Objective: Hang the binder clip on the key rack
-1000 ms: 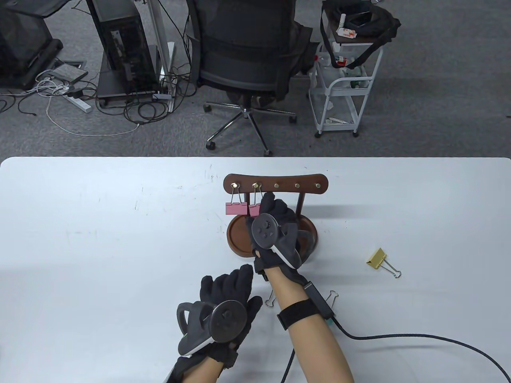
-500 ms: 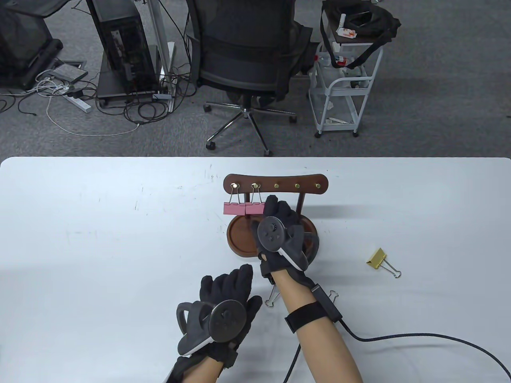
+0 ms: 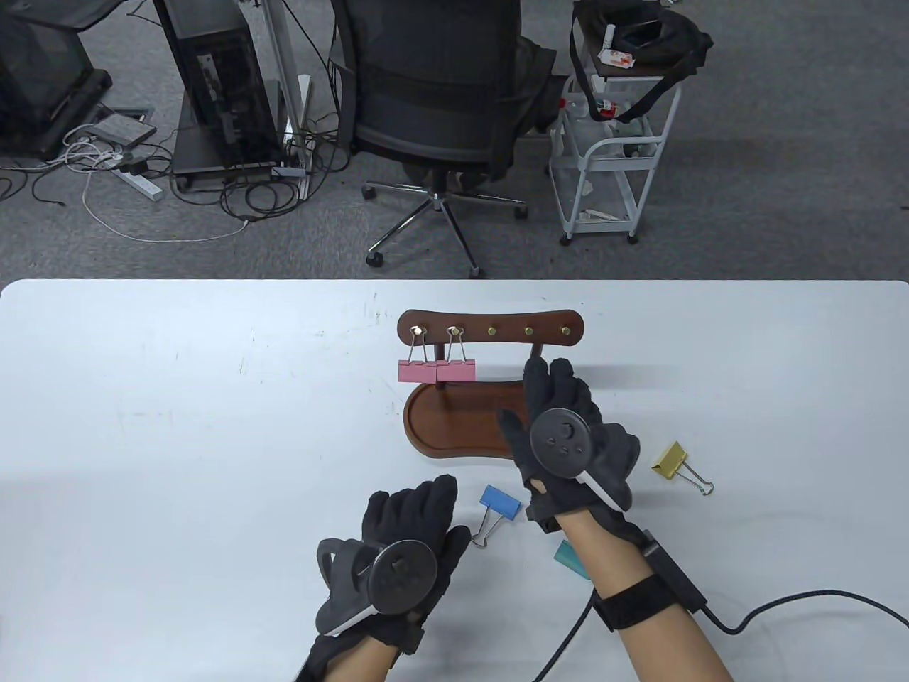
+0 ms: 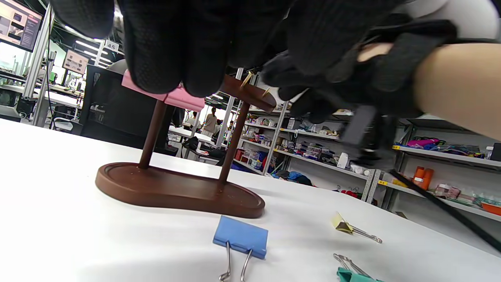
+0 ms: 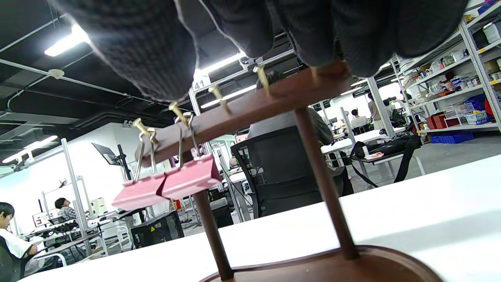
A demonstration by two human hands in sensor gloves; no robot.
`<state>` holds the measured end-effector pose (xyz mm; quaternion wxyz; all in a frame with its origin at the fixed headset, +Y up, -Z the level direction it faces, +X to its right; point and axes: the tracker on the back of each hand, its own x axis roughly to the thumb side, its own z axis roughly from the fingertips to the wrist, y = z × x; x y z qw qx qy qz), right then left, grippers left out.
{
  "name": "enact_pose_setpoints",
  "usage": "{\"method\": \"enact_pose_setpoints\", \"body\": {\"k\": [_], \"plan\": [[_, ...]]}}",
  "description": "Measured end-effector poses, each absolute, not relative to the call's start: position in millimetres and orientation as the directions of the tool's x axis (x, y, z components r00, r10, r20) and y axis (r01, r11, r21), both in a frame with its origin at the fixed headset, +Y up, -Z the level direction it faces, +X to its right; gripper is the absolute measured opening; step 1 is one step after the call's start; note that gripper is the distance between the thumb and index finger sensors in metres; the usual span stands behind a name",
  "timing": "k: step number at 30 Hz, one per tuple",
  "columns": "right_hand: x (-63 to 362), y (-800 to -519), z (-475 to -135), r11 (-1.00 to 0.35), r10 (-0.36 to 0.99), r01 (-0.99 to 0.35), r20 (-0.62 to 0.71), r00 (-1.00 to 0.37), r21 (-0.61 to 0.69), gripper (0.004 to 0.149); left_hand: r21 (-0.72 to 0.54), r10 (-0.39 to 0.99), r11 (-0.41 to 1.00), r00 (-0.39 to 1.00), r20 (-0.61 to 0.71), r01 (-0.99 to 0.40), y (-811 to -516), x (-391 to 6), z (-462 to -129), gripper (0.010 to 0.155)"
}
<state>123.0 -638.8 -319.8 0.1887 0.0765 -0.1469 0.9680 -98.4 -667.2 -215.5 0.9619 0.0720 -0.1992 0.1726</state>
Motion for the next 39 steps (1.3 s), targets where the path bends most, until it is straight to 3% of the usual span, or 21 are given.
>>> {"method": "enact_pose_setpoints", "body": {"k": [10, 20, 39], "plan": [[177.5, -636.9, -260.7, -0.872, 0.347, -0.389, 0.184, -0.92, -0.298, 0.082, 0.076, 0.3, 0.929, 0.859, 0.414, -0.361, -668.4, -97.7, -213.4, 0.071], [189.5, -659.4, -217.0, -0.877, 0.36, -0.388, 0.148, -0.921, -0.282, 0.085, 0.091, 0.283, 0.932, 0.861, 0.422, -0.351, -669.3, -95.8, -211.5, 0.072], [200.5, -667.6, -201.1, -0.851, 0.417, -0.432, 0.114, -0.902, -0.299, 0.082, 0.11, 0.24, 0.948, 0.895, 0.375, -0.3, -678.7, -91.1, -214.7, 0.076]]}}
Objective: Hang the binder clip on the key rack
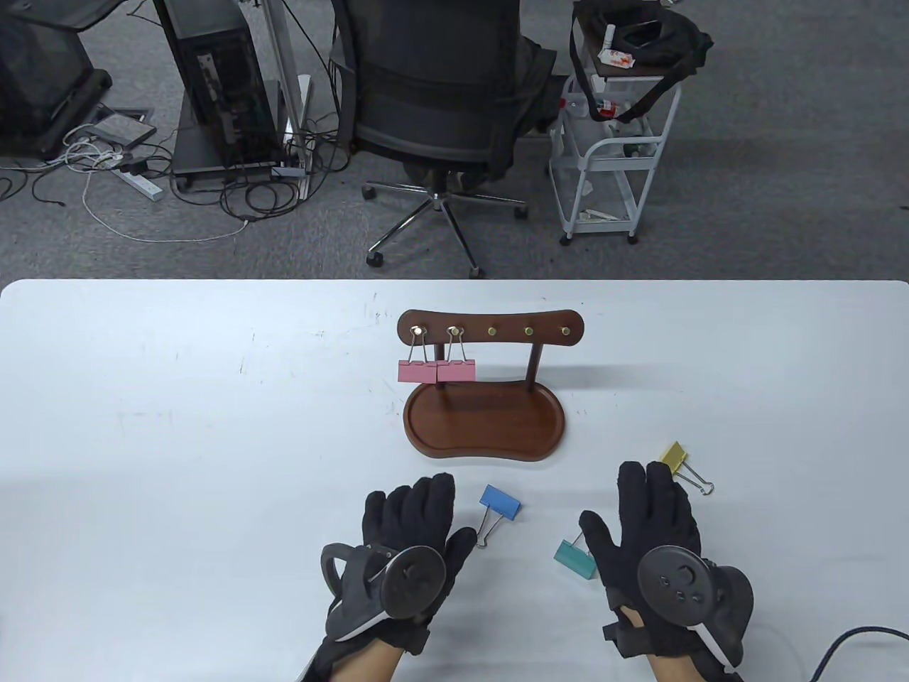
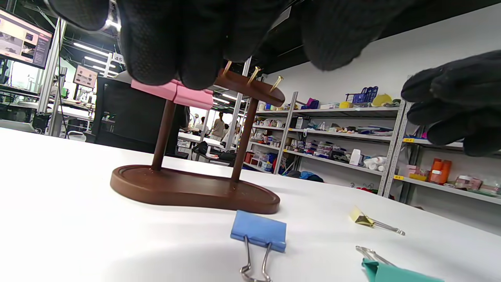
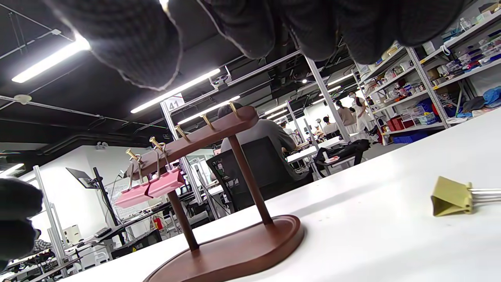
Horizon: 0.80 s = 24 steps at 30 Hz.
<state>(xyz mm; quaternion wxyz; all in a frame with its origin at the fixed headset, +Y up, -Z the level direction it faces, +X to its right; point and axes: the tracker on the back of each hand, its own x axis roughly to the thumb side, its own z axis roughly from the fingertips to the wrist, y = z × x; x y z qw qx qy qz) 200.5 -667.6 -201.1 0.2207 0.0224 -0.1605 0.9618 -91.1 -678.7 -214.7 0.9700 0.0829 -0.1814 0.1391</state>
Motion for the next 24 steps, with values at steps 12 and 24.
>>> {"method": "enact_pose_setpoints", "body": {"k": [12, 24], "plan": [[201.8, -670.1, -203.0, -0.852, 0.426, -0.436, 0.1, -0.899, -0.29, 0.081, 0.041, 0.077, 0.994, 0.936, 0.344, -0.097, -700.2, -57.2, -236.6, 0.077], [205.9, -674.5, -208.5, -0.85, 0.452, -0.453, 0.07, -0.889, -0.268, 0.08, -0.068, -0.018, 0.997, 0.943, 0.333, 0.044, -719.3, -8.3, -269.5, 0.08]]}}
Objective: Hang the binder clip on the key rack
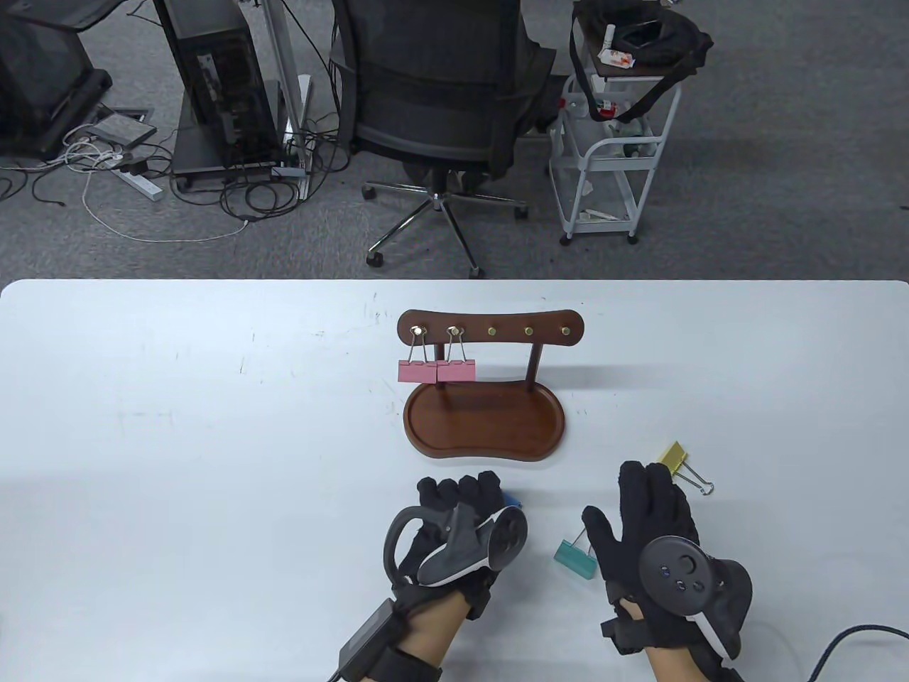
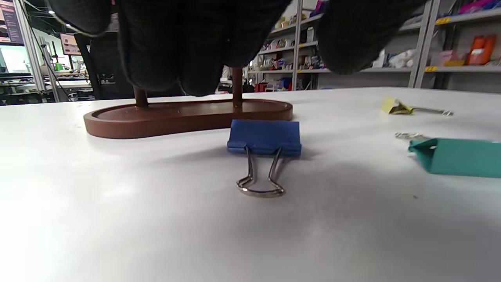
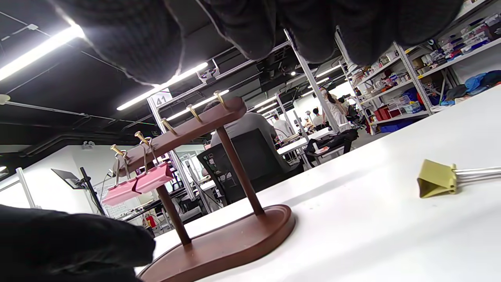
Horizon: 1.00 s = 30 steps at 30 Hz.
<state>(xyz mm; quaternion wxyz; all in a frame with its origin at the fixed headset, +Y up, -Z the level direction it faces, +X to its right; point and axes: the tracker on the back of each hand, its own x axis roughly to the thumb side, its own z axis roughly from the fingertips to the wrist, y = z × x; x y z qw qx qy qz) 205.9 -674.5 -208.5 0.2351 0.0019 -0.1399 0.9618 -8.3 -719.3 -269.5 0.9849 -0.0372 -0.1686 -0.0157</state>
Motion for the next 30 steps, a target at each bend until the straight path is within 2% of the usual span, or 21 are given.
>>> {"method": "enact_pose_setpoints", "body": {"k": [12, 30], "plan": [[208.9, -675.0, -209.6, -0.842, 0.481, -0.48, 0.062, -0.875, -0.248, 0.08, -0.168, -0.092, 0.976, 0.96, 0.265, 0.14, -743.4, 8.4, -287.3, 0.085], [208.4, -676.0, -210.0, -0.84, 0.495, -0.494, 0.053, -0.867, -0.223, 0.08, -0.108, -0.153, 0.977, 0.958, 0.243, 0.184, -751.1, 16.6, -290.9, 0.08]]}}
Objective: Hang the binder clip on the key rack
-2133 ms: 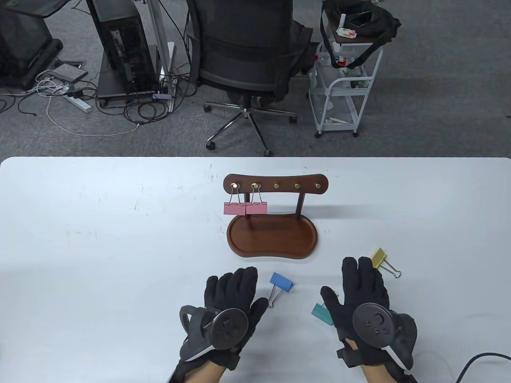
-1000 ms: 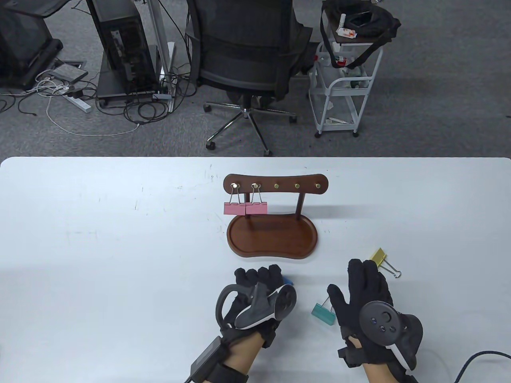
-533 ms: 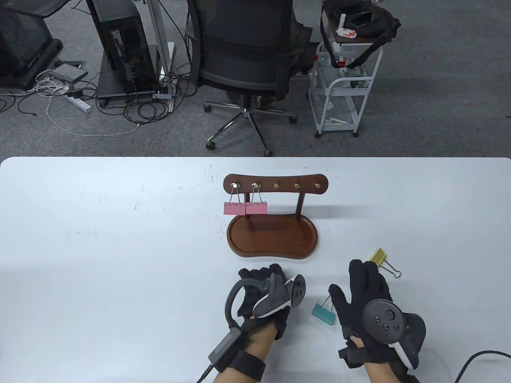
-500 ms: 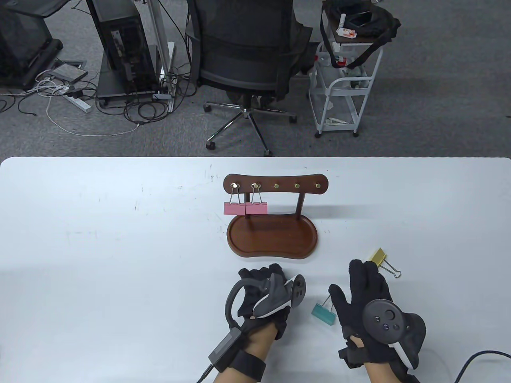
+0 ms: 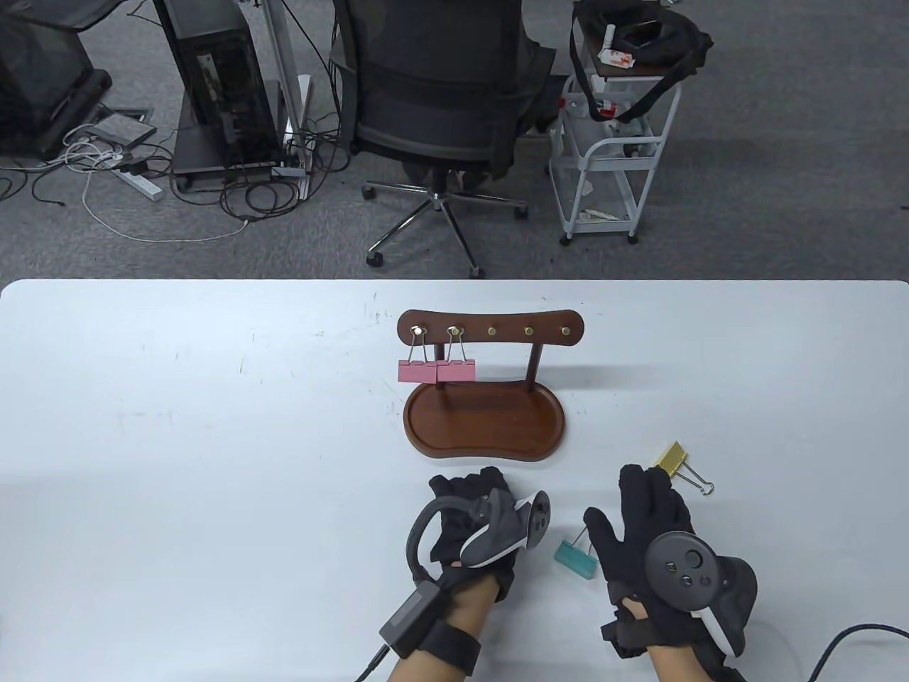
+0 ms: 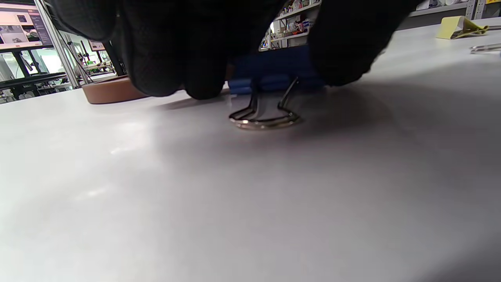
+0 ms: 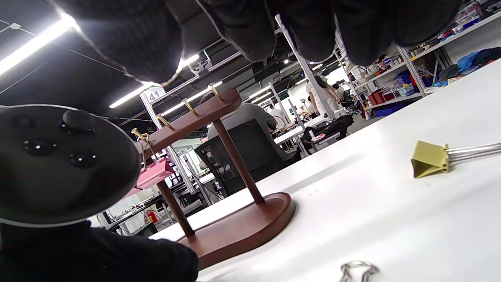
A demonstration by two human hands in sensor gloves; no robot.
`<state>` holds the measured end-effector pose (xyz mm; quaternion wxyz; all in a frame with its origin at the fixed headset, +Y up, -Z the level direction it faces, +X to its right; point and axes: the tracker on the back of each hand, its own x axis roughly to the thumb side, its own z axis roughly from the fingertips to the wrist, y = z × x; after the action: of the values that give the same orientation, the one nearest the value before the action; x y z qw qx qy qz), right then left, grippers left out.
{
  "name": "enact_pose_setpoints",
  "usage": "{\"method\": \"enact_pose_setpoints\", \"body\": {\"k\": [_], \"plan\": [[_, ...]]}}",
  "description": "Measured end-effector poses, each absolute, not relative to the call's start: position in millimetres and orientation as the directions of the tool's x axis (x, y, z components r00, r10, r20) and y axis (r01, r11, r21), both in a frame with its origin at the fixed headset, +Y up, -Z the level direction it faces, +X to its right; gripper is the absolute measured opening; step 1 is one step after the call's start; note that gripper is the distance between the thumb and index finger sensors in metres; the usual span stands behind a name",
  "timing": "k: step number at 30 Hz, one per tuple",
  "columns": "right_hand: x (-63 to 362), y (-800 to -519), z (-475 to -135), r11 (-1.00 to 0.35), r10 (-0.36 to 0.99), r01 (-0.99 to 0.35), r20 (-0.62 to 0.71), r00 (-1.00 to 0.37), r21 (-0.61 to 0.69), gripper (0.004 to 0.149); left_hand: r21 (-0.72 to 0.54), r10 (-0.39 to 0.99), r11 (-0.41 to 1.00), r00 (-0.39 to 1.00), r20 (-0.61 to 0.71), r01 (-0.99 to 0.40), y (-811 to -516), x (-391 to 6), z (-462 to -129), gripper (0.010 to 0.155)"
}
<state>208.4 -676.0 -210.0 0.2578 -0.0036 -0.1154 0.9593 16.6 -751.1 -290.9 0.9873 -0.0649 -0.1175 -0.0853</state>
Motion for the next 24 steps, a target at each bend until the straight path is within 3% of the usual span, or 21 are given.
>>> {"method": "enact_pose_setpoints", "body": {"k": [16, 24], "plan": [[209.2, -677.2, -210.3, -0.836, 0.51, -0.508, 0.049, -0.859, -0.208, 0.08, -0.081, -0.133, 0.984, 0.958, 0.256, 0.158, -751.3, 13.5, -291.4, 0.081], [207.6, -678.1, -210.9, -0.838, 0.508, -0.509, 0.06, -0.859, -0.194, 0.08, -0.056, -0.074, 0.994, 0.947, 0.314, 0.096, -727.2, -3.7, -286.4, 0.083]]}}
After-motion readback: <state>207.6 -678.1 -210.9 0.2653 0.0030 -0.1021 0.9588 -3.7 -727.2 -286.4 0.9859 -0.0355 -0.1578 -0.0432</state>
